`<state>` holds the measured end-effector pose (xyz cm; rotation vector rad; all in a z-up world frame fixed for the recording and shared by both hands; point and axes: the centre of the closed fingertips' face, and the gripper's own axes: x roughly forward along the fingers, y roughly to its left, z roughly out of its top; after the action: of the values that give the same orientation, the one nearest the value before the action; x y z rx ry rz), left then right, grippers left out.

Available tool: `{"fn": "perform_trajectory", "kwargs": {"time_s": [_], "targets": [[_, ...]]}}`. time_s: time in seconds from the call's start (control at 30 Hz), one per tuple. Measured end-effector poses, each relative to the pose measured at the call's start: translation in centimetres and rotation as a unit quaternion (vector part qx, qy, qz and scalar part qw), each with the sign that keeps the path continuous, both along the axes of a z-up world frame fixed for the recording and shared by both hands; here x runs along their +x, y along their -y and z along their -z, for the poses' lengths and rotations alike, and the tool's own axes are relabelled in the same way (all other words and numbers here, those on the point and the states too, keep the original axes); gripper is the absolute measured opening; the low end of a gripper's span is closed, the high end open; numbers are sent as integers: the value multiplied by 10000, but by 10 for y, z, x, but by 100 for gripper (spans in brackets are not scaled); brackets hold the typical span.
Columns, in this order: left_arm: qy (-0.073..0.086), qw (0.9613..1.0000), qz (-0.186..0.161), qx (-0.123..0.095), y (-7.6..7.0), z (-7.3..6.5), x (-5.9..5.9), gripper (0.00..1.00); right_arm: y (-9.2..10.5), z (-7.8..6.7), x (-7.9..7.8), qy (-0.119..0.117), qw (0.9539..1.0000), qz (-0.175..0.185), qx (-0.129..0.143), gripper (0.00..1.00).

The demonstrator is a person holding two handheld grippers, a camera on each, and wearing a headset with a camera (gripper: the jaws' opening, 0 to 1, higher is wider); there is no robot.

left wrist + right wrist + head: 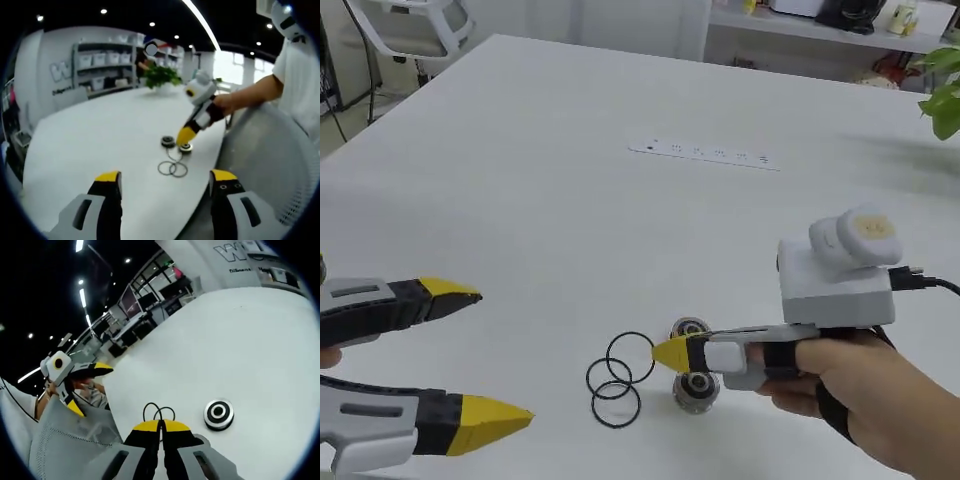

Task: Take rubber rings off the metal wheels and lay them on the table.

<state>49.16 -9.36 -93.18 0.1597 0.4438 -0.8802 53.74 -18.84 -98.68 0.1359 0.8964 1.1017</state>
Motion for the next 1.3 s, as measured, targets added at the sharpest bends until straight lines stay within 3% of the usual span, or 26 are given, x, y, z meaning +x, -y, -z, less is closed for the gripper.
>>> {"fn": "perform_trajectory", "kwargs": {"time_s": [0.17, 0.5, 0.57, 0.63, 0.87, 1.3], "targets": [[-88, 10000, 30, -3, 3, 4, -3, 73, 1, 8, -3, -55, 9998, -112, -159, 0], [-143, 9997, -62, -164, 5, 4, -4, 71, 5, 17, -1, 114, 9989, -145, -432, 0], [-147, 9998, -32, -113, 6, 5, -4, 71, 5, 19, -1, 111, 9987, -142, -469, 0], [-128, 9999, -13, -17, 5, 7, -4, 71, 6, 20, 0, 124, 9987, -128, -481, 0], [-231, 9997, 37, 2, 6, 11, -7, 71, 7, 19, 2, 132, 9988, -65, -471, 0], [-260, 9996, 90, 23, 8, 12, -8, 70, 9, 21, 4, 202, 9982, -52, -560, 0]]}}
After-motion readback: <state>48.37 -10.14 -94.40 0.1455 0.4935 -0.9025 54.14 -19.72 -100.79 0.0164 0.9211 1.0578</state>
